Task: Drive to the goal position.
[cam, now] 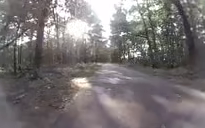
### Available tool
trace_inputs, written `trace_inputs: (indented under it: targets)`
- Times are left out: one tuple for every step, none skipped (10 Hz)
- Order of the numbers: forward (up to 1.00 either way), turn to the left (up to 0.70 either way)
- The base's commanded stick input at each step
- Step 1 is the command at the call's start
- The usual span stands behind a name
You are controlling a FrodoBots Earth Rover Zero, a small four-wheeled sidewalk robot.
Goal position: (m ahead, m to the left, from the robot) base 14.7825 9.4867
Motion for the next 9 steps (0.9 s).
trace_inputs:
  targets:
    - [0.7,-0.13]
    - [0.7,-0.2]
    - [0.7,-0.21]
    - [0.7,-0.14]
    - [0.7,-0.01]
    - [0.7,-0.01]
    - [0.7,-0.01]
    - [0.7,-0.01]
    - [0.7,-0.01]
